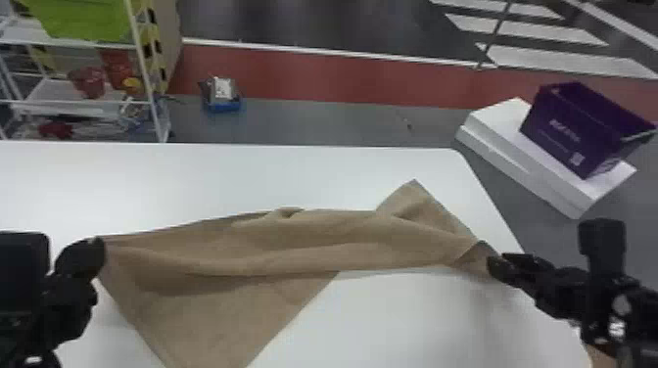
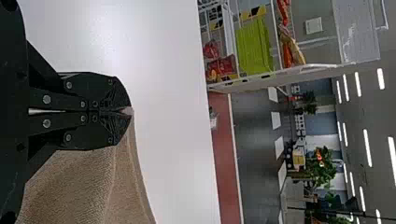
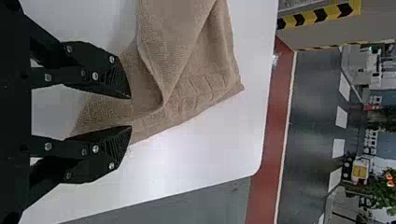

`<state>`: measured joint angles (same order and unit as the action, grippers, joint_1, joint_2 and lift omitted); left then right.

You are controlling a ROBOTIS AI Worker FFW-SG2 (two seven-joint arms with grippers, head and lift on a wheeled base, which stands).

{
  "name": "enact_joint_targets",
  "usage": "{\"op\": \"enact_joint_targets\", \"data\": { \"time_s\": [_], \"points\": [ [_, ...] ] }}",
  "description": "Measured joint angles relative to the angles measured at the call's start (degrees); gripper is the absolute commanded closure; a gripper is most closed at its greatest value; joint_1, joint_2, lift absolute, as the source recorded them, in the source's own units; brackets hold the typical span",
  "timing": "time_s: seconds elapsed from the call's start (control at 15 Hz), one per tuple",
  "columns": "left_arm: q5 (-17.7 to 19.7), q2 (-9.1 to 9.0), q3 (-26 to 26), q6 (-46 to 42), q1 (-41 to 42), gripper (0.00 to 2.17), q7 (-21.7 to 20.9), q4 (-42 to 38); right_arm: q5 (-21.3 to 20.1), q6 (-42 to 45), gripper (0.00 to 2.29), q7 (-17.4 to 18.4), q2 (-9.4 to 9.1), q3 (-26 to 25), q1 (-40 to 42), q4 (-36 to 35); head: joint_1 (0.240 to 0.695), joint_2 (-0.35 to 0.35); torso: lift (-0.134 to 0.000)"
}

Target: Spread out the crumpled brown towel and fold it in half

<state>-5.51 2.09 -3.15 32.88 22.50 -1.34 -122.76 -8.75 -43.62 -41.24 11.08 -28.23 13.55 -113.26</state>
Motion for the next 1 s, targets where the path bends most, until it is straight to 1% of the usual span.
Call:
{"op": "enact_joint_targets", "data": {
  "time_s": [0.07,0.13,0.33,0.47,0.6,0.73,0.87,1.0],
  "points": [
    [-0.01,-0.04,-0.12,0.05,0.04,1.44,0.02,-0.09,1.80,-0.51,0.03,-2.54,-0.11,-1.86,-1.54,0.39,0.695,-0.202,-0.124],
    [-0.04,-0.06,-0.21,0.16,0.12,1.44,0.02,-0.15,3.32,-1.49,0.04,-3.97,-0.16,-3.16,-3.38,0.87,0.695,-0.201,-0.124],
    [-0.44,-0.14,-0.50,1.05,0.18,1.44,0.02,-0.32,5.22,-4.31,0.05,-5.36,-0.08,-3.97,-9.65,3.87,0.695,-0.191,-0.124],
    [-0.62,-0.16,-0.59,1.16,0.23,1.44,0.02,-0.34,5.51,-3.17,0.08,-5.34,0.02,-3.30,-14.34,7.96,0.695,-0.178,-0.124],
    [-0.72,-0.17,-0.58,1.12,0.20,1.44,0.02,-0.16,5.51,-0.12,0.14,-5.42,0.61,-1.73,-19.05,13.87,0.695,-0.167,-0.124],
    [-0.88,-0.17,-0.48,1.03,0.08,1.44,0.08,0.23,5.42,4.22,0.19,-5.43,2.03,0.71,-24.26,22.09,0.695,-0.157,-0.124],
    [-1.05,-0.18,-0.34,1.01,-0.07,1.44,0.11,0.55,5.00,9.04,0.22,-5.39,3.00,2.93,-29.32,30.39,0.695,-0.143,-0.124],
    [-1.14,-0.20,-0.25,1.00,-0.22,1.44,0.11,0.83,4.36,12.56,0.29,-4.62,3.42,5.08,-33.58,37.08,0.695,-0.133,-0.124]
  ]
}}
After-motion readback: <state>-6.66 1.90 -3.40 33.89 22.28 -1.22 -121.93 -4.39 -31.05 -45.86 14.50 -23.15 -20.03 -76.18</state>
